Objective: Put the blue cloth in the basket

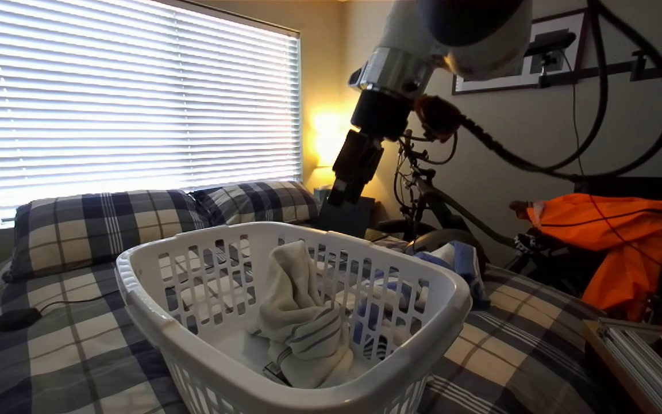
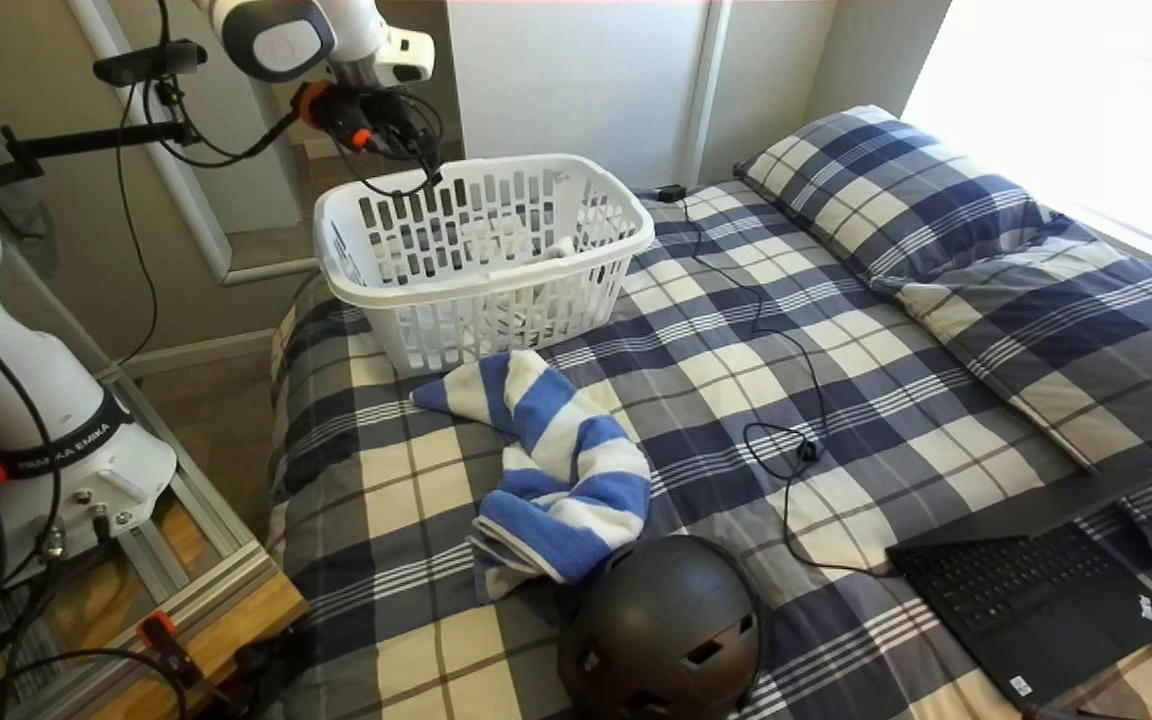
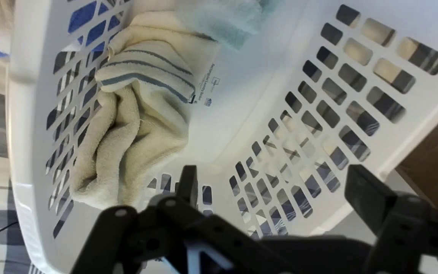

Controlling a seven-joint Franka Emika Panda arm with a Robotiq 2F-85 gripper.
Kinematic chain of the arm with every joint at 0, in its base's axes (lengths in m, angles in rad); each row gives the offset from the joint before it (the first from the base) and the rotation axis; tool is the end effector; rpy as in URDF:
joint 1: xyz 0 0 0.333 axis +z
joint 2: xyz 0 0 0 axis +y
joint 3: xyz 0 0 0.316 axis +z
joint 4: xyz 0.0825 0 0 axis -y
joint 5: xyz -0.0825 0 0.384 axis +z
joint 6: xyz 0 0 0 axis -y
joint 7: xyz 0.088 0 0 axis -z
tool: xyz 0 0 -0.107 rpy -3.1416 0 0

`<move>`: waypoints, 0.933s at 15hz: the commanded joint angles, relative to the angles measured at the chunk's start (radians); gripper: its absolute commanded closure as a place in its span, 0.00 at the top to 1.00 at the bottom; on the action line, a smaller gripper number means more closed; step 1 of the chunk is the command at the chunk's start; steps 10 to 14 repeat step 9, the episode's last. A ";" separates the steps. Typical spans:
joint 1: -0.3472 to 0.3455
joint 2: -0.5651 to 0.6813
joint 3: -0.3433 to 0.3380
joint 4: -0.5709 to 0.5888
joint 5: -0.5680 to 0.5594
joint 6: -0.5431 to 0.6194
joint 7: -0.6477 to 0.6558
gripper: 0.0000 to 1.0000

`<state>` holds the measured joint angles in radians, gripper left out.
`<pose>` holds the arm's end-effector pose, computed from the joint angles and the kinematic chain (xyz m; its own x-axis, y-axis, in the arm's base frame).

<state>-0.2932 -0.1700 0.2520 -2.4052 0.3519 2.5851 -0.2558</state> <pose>0.4995 -0.0252 0.4129 0.9312 -0.0723 0.3574 -0.0212 -0.9893 -0.1447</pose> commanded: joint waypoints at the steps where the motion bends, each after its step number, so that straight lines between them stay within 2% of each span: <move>1: 0.150 -0.191 -0.248 -0.054 0.107 -0.203 -0.134 1.00; 2: 0.169 -0.084 -0.228 -0.005 0.025 -0.122 -0.047 1.00; 3: 0.183 -0.123 -0.269 -0.009 0.035 -0.165 -0.070 1.00; 5: 0.194 -0.172 -0.303 -0.027 0.041 -0.196 -0.088 1.00; 14: 0.206 -0.179 -0.302 -0.044 0.043 -0.196 -0.089 1.00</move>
